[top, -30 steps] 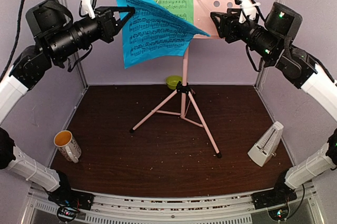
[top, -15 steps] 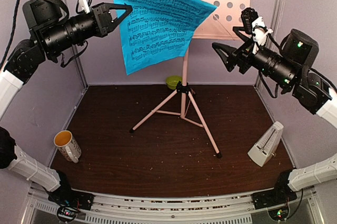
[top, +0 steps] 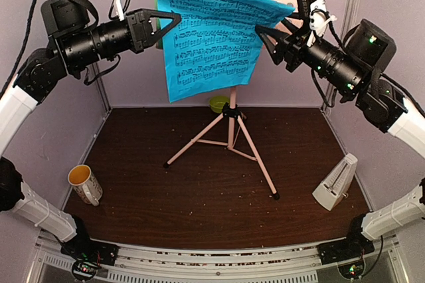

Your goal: Set up the instrument practice props

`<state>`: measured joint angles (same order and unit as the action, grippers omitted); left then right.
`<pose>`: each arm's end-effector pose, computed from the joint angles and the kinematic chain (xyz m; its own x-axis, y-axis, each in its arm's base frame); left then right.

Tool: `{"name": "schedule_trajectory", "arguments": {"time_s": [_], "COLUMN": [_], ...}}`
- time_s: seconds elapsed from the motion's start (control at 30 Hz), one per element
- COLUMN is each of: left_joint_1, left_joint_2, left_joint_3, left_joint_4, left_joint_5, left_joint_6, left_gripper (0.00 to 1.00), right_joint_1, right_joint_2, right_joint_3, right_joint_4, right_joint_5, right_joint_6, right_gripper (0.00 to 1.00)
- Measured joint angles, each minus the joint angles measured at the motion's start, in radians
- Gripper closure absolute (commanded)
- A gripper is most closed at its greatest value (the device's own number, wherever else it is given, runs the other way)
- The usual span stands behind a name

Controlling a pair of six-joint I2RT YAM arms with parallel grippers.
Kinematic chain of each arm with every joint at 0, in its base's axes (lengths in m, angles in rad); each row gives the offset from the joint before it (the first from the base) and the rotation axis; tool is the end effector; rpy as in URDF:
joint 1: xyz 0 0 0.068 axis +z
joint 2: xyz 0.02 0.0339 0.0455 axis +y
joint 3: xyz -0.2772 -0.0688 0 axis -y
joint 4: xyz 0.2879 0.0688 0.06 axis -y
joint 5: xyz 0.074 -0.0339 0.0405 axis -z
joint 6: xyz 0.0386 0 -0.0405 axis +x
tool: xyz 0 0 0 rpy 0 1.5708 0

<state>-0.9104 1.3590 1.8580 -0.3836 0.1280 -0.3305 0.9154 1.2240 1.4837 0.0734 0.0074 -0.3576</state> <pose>0.1785 -0.2379 0.5879 -0.2126 -0.2510 -0.9444 0.8374 0.4513 -0.3085 0.1800 0.2337 0.5429 0.4627 0.0276 -0.8861 -0.6689 0.6668 -0.3285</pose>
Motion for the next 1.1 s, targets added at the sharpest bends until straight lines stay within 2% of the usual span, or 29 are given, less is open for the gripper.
{"name": "schedule_trajectory", "arguments": {"time_s": [0.13,0.23,0.53,0.63,0.7,0.83,1.1], "left_joint_1": [0.0,0.0,0.0,0.005,0.01,0.019,0.066], "left_joint_2": [0.023,0.046,0.068,0.105,0.134,0.155,0.167], "left_joint_3": [0.032,0.07,0.133,0.203,0.255,0.29,0.328], "left_joint_4": [-0.017,-0.025,-0.037,-0.038,-0.036,-0.037,-0.037], "left_joint_5": [0.045,0.071,0.06,0.046,0.037,0.013,-0.075], "left_joint_6": [0.013,0.026,0.064,0.063,0.06,0.043,-0.019], "left_gripper": [1.0,1.0,1.0,1.0,1.0,1.0,1.0], "right_joint_1": [0.0,0.0,-0.001,-0.003,-0.003,-0.01,-0.041], "right_joint_2": [0.036,0.062,0.12,0.153,0.169,0.209,0.241], "right_joint_3": [0.058,0.103,0.179,0.226,0.246,0.295,0.332], "right_joint_4": [0.059,0.097,0.133,0.134,0.134,0.134,0.085], "right_joint_5": [0.028,0.036,0.052,0.071,0.087,0.138,0.196], "right_joint_6": [0.014,0.021,-0.006,-0.026,-0.037,-0.073,-0.087], "right_gripper": [0.83,1.0,0.99,0.75,0.65,0.55,0.54]}}
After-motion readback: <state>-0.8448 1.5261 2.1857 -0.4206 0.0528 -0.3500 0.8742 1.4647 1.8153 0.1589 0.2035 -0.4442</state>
